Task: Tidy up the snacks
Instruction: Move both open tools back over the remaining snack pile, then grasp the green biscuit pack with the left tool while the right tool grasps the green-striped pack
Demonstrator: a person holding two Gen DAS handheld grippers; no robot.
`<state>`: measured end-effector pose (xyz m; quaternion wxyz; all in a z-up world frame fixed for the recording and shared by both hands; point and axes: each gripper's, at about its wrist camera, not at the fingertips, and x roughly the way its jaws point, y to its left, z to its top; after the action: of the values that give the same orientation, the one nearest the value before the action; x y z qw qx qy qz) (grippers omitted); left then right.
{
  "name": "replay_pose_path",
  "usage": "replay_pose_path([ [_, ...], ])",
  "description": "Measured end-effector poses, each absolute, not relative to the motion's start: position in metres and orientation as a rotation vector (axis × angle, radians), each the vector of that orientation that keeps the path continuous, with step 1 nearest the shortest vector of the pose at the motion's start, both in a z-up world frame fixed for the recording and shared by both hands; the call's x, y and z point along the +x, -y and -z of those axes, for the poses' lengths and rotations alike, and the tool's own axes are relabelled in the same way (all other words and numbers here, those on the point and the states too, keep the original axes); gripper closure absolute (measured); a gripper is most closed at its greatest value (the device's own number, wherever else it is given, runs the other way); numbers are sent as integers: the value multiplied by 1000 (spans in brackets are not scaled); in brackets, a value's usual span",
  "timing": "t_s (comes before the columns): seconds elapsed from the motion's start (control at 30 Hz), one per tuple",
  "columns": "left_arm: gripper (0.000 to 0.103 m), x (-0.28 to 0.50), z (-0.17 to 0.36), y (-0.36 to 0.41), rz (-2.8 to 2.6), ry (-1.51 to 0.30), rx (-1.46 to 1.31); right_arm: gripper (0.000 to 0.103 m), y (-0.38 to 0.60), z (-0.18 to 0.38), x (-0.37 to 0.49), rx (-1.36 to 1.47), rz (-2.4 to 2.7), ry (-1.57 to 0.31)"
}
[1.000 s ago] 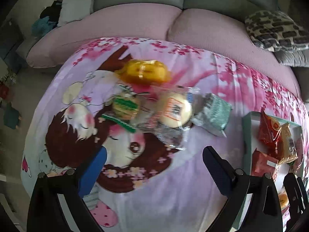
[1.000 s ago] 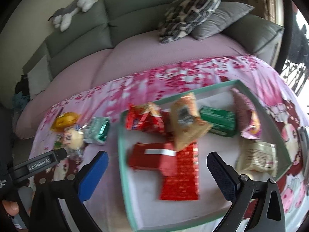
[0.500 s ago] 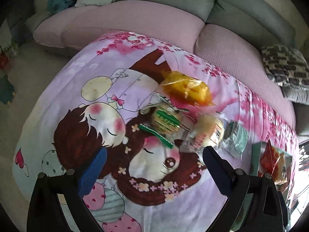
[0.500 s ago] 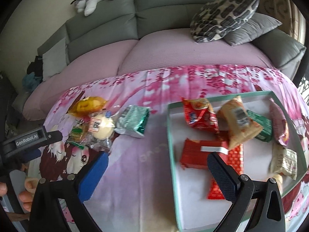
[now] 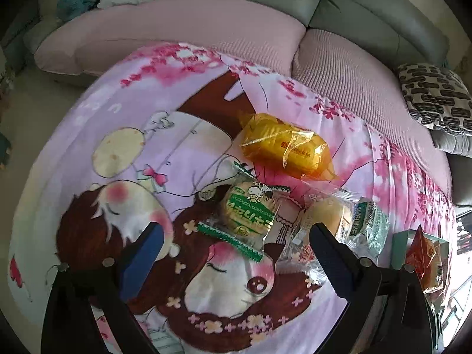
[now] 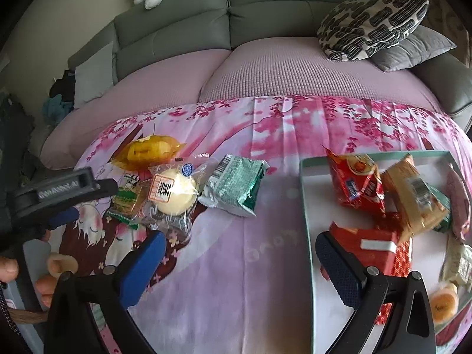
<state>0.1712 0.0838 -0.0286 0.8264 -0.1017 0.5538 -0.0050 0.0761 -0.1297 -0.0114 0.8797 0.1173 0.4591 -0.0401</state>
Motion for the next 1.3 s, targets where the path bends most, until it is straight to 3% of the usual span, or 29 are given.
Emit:
replay_pose_path([
  [0.27, 4, 182, 59, -81, 27, -1228, -243, 13, 129, 22, 110, 263, 105, -987],
  [0.5, 15, 188, 75, -79, 15, -1267, -223, 17, 132, 34, 144, 256, 142, -1015],
  [0.83, 15, 193, 79, -73, 5, -1266, -171, 23, 128, 62, 164, 247, 163, -1069],
  [0.9, 26, 193, 78, -72, -5, -1261, -151, 26, 127, 64, 166, 237, 162, -1075],
  [1.03, 33, 194, 77, -69, -6, -1254, -120, 41, 126, 69, 168, 246, 156, -1099],
  [1.13, 39, 195, 74, -66, 6, -1247, -118, 44, 125, 68, 166, 243, 154, -1095],
  [1.17, 47, 195, 72, -65, 10, -1244, -117, 45, 125, 67, 165, 244, 153, -1094],
  [1.3, 48, 194, 67, -61, 32, -1242, -116, 47, 126, 64, 158, 248, 146, -1090],
])
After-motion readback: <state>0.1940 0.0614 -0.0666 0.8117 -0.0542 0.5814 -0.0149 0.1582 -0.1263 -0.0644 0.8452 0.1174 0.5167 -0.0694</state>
